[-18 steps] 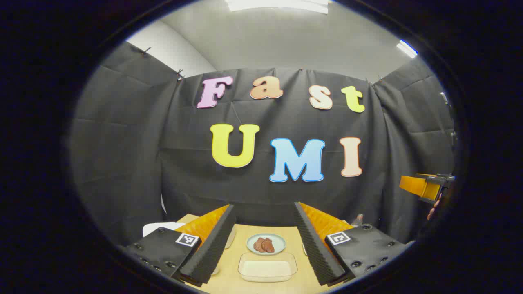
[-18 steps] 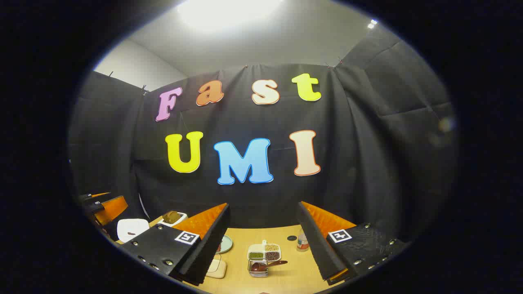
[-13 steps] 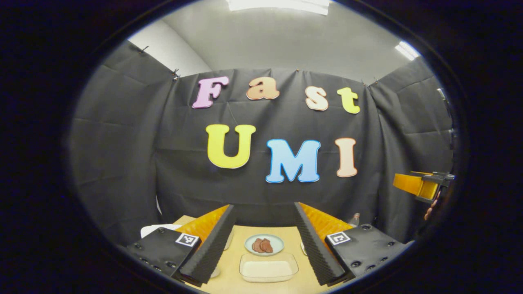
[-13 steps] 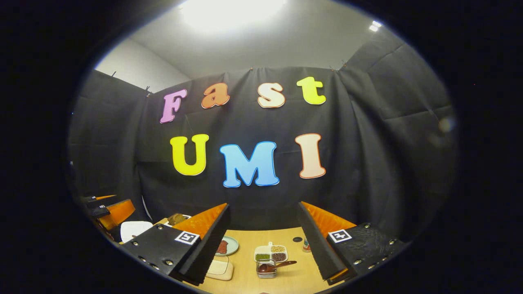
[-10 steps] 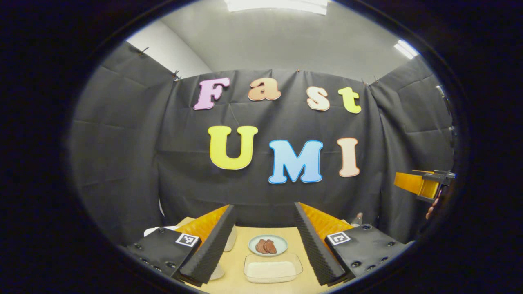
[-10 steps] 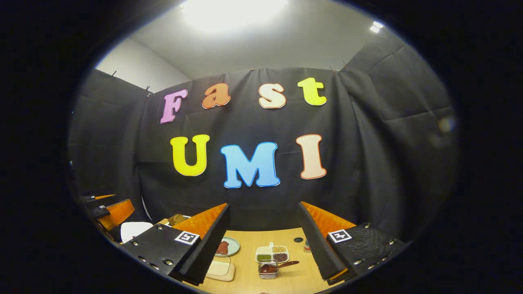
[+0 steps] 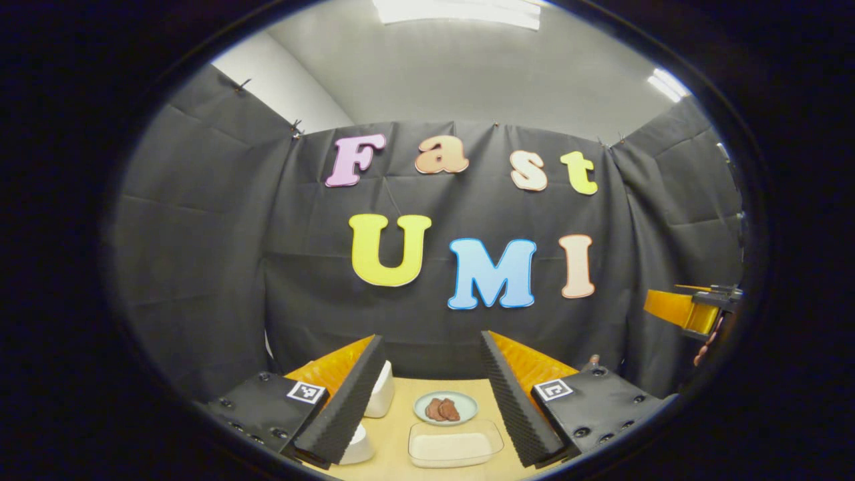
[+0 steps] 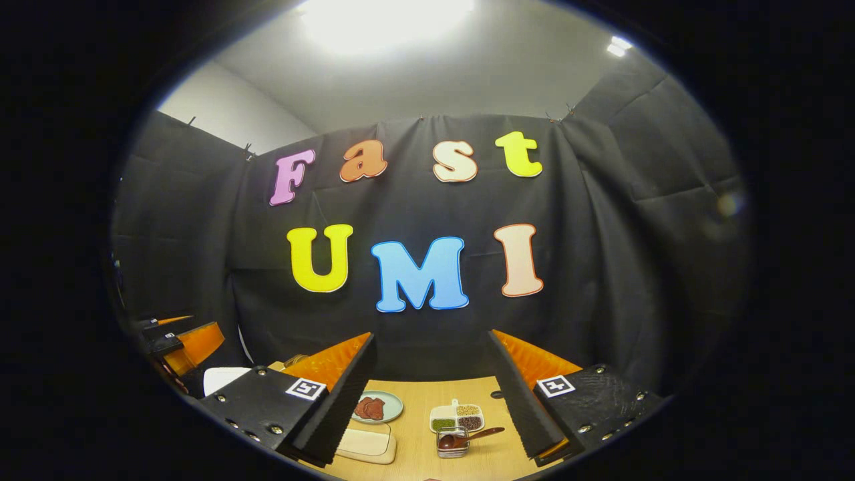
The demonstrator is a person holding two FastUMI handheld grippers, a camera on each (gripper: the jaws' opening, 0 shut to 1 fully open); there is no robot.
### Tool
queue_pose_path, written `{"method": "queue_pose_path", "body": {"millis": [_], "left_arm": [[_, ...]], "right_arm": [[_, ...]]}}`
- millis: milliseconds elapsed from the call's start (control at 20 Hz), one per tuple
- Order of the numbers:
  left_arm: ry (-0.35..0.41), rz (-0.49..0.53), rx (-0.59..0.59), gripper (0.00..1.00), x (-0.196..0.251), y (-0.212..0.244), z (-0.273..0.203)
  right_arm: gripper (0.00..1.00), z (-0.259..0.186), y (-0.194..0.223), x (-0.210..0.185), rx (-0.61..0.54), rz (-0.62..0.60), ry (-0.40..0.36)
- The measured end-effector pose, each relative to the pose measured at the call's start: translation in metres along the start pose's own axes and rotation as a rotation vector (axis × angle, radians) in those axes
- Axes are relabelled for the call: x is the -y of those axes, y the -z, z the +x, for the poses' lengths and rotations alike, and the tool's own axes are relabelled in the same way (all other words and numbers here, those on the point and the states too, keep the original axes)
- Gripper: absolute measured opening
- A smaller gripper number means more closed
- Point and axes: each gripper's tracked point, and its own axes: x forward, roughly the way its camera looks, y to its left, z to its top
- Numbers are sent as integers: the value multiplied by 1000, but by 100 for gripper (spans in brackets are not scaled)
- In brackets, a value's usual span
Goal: Close the left gripper, press the button to open the rice cooker; take a wooden spoon from the chopstick holder with the right hand, scoop a spoonful of rice and pour it into the rice cooker, then put the wooden spoon back into the chopstick holder.
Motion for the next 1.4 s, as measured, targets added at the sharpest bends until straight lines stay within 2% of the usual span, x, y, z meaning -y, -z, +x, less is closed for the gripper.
{"method": "queue_pose_path", "body": {"millis": [200,300,350,550,700,750,800,1000,1100,1200,1300,1400], "left_arm": [[5,4,-5,100,-8,8,3],[2,-5,-11,96,-16,14,5],[4,-7,-19,98,-20,19,6],[12,-36,-101,98,-37,55,12],[-21,-58,-183,96,-63,93,15],[-29,-55,-209,91,-71,105,15],[-47,-52,-238,78,-80,116,14],[-118,-90,-334,46,-120,154,17],[-161,-107,-430,12,-144,185,18],[-161,-134,-530,9,-159,217,13],[-159,-180,-590,9,-180,240,20],[-189,-179,-623,9,-204,256,25]], "right_arm": [[99,0,7,-1,-13,-2,0],[99,0,10,0,-18,-1,6],[99,0,13,0,-23,-3,7],[99,1,26,-2,-45,-10,8],[99,1,35,-5,-64,-27,8],[99,1,37,-6,-70,-30,8],[99,1,40,-9,-76,-32,0],[99,2,58,-20,-120,-45,-34],[99,4,67,-25,-144,-38,-49],[99,6,71,-29,-160,-32,-63],[99,8,74,-28,-159,-39,-66],[99,10,80,-26,-168,-52,-66]]}}
